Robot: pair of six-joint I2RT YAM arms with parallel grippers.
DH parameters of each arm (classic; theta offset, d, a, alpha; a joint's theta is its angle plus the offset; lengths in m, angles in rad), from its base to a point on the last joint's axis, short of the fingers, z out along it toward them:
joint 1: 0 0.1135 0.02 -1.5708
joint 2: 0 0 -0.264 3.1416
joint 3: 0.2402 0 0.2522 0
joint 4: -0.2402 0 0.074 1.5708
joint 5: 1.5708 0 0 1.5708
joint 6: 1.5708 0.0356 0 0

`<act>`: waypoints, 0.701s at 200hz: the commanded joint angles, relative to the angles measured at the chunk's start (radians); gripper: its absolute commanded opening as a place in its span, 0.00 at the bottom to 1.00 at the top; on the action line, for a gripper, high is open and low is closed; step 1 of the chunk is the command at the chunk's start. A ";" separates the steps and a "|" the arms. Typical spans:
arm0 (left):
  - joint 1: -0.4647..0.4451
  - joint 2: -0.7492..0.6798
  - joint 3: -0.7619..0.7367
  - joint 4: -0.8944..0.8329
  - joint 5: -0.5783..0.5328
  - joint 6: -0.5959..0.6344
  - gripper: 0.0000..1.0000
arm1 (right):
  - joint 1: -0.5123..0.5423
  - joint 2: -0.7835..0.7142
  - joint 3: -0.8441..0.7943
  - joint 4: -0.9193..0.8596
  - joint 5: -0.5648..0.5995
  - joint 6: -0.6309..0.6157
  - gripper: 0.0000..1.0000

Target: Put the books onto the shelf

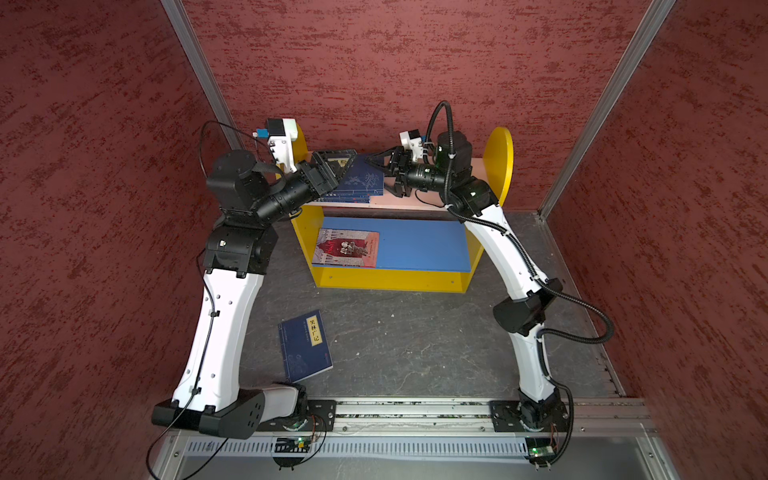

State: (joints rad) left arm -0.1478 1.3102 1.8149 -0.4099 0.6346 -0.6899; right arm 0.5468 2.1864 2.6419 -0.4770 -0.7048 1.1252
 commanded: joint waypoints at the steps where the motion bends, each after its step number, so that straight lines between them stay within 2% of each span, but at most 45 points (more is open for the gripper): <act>1: -0.010 -0.001 -0.016 0.029 0.045 0.043 0.99 | -0.010 -0.002 0.025 -0.005 -0.002 -0.018 0.75; 14: -0.010 -0.001 -0.041 0.080 0.084 0.019 0.99 | -0.010 -0.001 0.026 0.002 -0.006 -0.016 0.75; 34: -0.020 -0.001 -0.111 0.201 0.132 -0.133 0.99 | -0.010 -0.004 0.025 0.008 -0.004 -0.016 0.75; 50: -0.043 0.001 -0.164 0.254 0.128 -0.221 0.99 | -0.010 -0.006 0.025 0.009 0.001 -0.018 0.76; 85: -0.144 0.020 -0.133 0.158 0.052 -0.121 0.99 | -0.010 -0.006 0.025 0.009 -0.002 -0.016 0.76; 116: -0.154 0.044 -0.121 0.172 0.028 -0.174 0.99 | -0.010 -0.007 0.025 0.000 0.001 -0.025 0.76; 140: -0.166 0.059 -0.083 0.118 -0.009 -0.111 0.99 | -0.010 -0.008 0.025 0.003 0.002 -0.025 0.76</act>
State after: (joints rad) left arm -0.3035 1.3544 1.6844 -0.2623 0.6720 -0.8478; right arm 0.5465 2.1864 2.6434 -0.4747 -0.7059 1.1175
